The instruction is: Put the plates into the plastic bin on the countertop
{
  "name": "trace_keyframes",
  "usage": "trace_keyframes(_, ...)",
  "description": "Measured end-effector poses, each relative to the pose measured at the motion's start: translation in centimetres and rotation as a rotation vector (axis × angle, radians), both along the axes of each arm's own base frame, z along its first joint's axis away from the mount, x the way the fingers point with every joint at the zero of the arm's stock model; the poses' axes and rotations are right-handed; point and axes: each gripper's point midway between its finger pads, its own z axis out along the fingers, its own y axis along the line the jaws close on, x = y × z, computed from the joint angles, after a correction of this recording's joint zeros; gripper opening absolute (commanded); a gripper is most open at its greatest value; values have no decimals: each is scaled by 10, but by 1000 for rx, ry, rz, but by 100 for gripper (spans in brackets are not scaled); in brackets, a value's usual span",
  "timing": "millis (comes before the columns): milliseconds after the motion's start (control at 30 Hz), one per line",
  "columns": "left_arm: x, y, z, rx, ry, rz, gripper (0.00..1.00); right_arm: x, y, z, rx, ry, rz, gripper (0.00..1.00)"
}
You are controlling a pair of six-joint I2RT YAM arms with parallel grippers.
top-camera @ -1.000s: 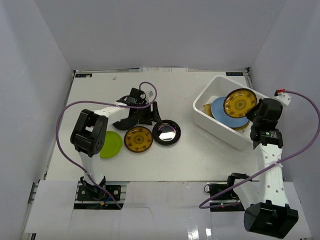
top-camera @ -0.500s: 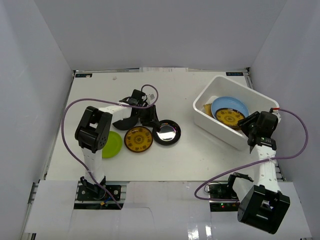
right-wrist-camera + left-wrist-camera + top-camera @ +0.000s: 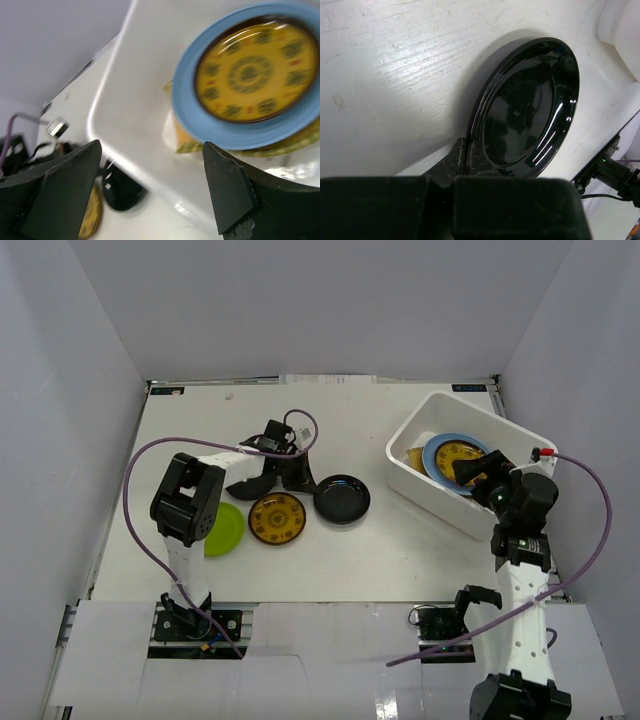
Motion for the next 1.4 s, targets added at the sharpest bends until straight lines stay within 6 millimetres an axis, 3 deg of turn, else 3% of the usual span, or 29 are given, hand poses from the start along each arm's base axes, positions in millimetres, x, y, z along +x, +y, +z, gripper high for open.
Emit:
trace_keyframes(67,-1,0,3,-8,-2,11,0,-9,29,8,18,-51,102,88)
trace_keyframes(200,-3,-1,16,-53,-11,39,0,-35,92,6,61,-73,330,88)
trace_keyframes(300,-4,-1,41,-124,-24,67,0,-57,134,2,81,-53,492,88)
trace_keyframes(367,-3,-2,68,-188,-58,84,0,-68,149,1,77,-44,553,88)
trace_keyframes(467,2,-3,121,-289,-143,102,0,-77,155,-1,61,-31,580,88)
trace_keyframes(533,2,-4,157,-353,-201,108,0,-77,151,9,44,-40,563,88)
trace_keyframes(700,-3,-16,228,-462,-309,86,0,-69,138,77,-30,-165,501,98)
trace_keyframes(767,-6,-27,247,-484,-340,61,0,-67,138,99,-52,-214,507,95)
trace_keyframes(833,-12,-40,259,-495,-355,35,0,-64,142,106,-62,-232,530,91)
trace_keyframes(1033,-38,-69,268,-506,-346,-44,0,-50,150,86,-98,-150,557,95)
trace_keyframes(1100,-44,-73,267,-503,-340,-61,0,-45,150,80,-114,-130,555,78)
trace_keyframes(1133,-46,-75,266,-501,-337,-66,0,-43,149,78,-121,-124,550,60)
trace_keyframes(1200,-47,-75,264,-493,-336,-69,0,-40,147,78,-127,-128,530,38)
trace_keyframes(1267,-47,-74,261,-483,-331,-68,3,-38,144,81,-129,-140,510,24)
trace_keyframes(1333,-48,-73,259,-472,-331,-71,14,-34,143,83,-122,-140,488,11)
trace_keyframes(1367,-48,-73,257,-465,-333,-76,30,-31,142,83,-116,-139,472,8)
trace_keyframes(1400,-49,-72,255,-455,-337,-81,41,-29,141,84,-109,-141,461,8)
